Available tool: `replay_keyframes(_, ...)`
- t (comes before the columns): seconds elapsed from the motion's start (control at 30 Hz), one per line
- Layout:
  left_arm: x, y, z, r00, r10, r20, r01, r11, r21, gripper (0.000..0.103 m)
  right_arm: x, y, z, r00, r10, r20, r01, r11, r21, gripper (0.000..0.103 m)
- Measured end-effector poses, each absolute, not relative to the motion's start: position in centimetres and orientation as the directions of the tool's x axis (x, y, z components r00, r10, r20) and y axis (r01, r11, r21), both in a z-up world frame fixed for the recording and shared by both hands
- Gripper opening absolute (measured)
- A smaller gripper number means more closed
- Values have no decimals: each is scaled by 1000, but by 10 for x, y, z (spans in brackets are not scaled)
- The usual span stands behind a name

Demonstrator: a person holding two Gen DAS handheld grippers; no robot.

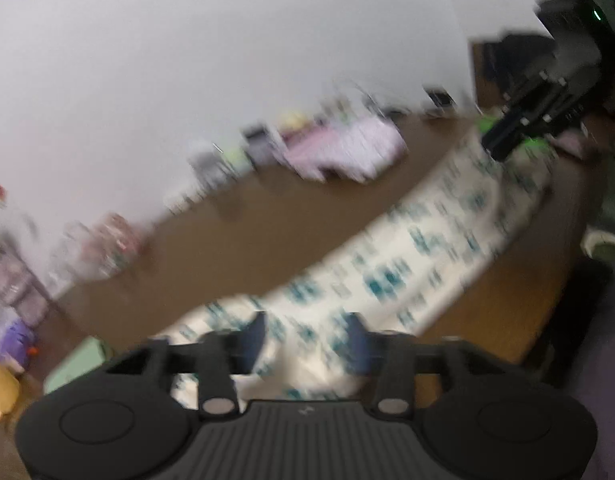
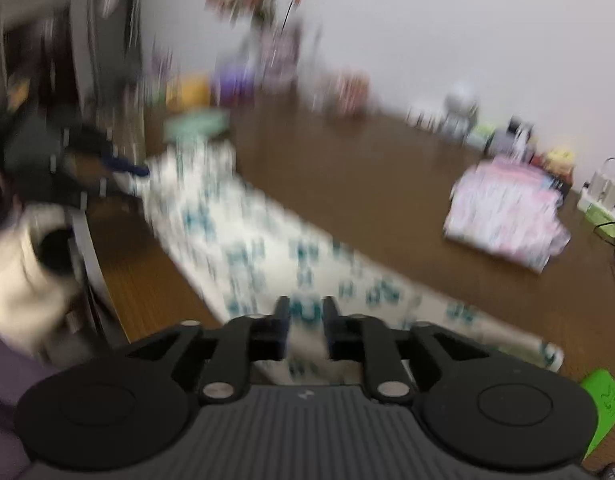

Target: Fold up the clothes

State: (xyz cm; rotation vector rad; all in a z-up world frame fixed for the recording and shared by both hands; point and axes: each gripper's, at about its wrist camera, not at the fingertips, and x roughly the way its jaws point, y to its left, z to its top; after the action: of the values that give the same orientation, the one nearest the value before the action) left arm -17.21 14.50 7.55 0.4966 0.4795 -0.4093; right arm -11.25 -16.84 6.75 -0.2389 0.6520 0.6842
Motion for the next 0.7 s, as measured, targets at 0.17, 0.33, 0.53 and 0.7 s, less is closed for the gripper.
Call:
replay_keyframes(0.17,-141,153,48,774,-229,-590,467,836,287,51,-97,-176,48,655,405,-638,-514,858,18,24)
replay_keyframes(0.33,-112,164,20,722,-217,-657,455,864,215,44,-82,-183,29,704,292,-648,-359,933,30,19)
replay_keyframes(0.53,-106,162,20,720,-240,-651,445,880,168,49,-103,-177,35,782,225,-581,-269,963,10,20)
replay_keyframes(0.7,-99,153,22,717,-249,-651,439,887,145,60,-132,-158,27,780,361,-512,-383,921,66,24)
